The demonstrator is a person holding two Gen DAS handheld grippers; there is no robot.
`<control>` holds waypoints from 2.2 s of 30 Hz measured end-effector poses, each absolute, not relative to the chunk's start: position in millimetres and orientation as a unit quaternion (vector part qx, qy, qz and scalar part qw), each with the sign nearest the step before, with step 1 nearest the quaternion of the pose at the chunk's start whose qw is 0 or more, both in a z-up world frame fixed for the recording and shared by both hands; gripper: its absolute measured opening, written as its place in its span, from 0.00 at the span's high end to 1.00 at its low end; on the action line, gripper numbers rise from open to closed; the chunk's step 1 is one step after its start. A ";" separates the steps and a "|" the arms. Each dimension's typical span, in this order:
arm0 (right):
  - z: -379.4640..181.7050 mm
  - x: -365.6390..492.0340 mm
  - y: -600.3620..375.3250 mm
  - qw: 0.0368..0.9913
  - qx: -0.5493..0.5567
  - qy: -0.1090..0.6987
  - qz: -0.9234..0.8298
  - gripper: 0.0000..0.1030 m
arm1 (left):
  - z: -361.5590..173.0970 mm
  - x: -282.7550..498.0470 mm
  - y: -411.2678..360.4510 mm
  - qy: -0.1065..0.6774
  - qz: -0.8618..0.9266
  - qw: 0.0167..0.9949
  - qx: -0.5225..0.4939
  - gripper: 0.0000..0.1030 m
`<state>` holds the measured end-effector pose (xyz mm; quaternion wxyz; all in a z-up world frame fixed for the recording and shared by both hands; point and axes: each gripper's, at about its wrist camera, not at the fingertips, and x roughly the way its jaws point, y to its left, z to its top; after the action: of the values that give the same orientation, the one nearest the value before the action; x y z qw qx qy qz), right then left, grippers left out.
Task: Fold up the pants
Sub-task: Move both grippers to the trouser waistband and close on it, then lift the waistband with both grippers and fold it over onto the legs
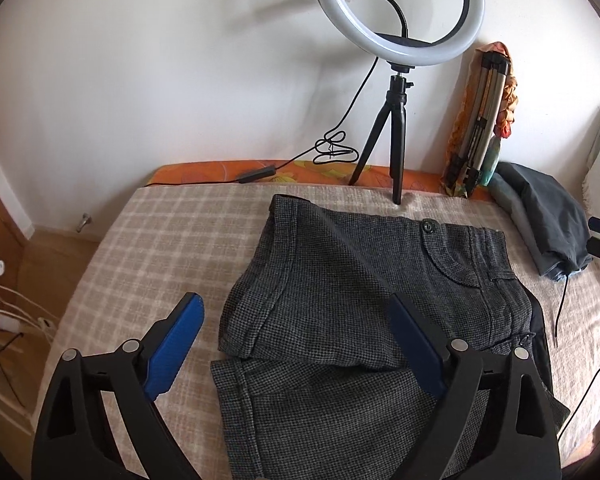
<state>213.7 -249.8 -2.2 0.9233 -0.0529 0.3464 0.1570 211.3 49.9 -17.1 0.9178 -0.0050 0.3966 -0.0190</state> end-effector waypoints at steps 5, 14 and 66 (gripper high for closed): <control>-17.2 256.4 -238.8 0.909 -0.074 0.371 0.175 0.14 | -23.0 263.2 63.8 0.415 -0.025 0.909 0.006 0.11; -61.5 328.6 -227.7 0.878 -0.066 0.431 0.197 0.15 | -55.0 350.6 81.3 0.459 -0.064 0.885 -0.037 0.11; -16.3 286.6 -221.5 0.889 -0.013 0.383 0.252 0.87 | -22.3 321.5 75.9 0.399 -0.136 0.905 -0.052 0.90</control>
<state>286.6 -221.5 -16.3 0.8886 -0.0129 0.3827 0.2525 321.5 75.9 -22.3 0.9055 -0.0519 0.3987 -0.1359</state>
